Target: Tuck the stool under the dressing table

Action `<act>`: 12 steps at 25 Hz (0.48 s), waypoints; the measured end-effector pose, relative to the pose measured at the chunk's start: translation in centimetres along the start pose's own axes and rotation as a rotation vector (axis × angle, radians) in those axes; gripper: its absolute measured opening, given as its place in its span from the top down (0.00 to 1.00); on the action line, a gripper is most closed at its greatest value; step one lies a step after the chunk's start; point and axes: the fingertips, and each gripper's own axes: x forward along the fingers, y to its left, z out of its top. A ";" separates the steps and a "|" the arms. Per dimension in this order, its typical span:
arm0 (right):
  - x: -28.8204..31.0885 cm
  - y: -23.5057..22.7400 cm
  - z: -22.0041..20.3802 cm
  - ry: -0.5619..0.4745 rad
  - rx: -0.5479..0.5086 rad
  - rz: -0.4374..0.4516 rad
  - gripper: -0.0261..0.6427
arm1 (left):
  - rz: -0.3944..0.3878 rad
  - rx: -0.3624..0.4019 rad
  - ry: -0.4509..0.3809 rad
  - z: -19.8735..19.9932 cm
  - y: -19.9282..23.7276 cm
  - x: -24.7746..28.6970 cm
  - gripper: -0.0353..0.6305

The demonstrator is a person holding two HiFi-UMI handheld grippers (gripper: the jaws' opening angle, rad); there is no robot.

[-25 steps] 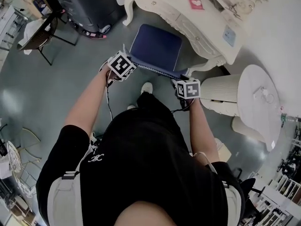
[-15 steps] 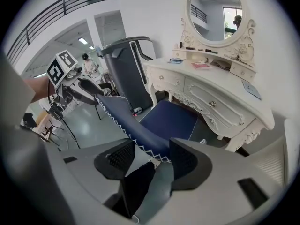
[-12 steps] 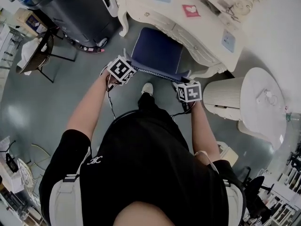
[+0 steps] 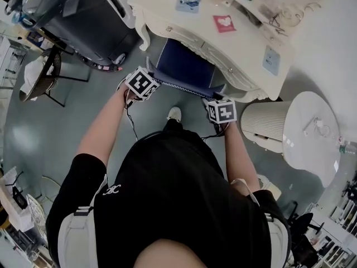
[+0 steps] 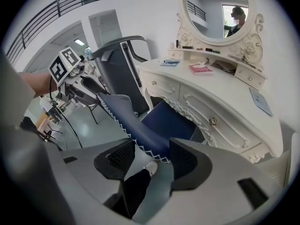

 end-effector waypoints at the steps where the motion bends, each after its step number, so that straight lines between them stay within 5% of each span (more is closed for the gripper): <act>1: 0.3 -0.3 0.6 -0.001 -0.002 0.002 0.61 | 0.000 0.002 0.004 0.5 0.6 0.2 0.64; 12: 3.2 -3.5 6.3 -0.031 0.025 -0.011 0.61 | -0.003 0.040 0.030 5.6 6.9 1.8 0.64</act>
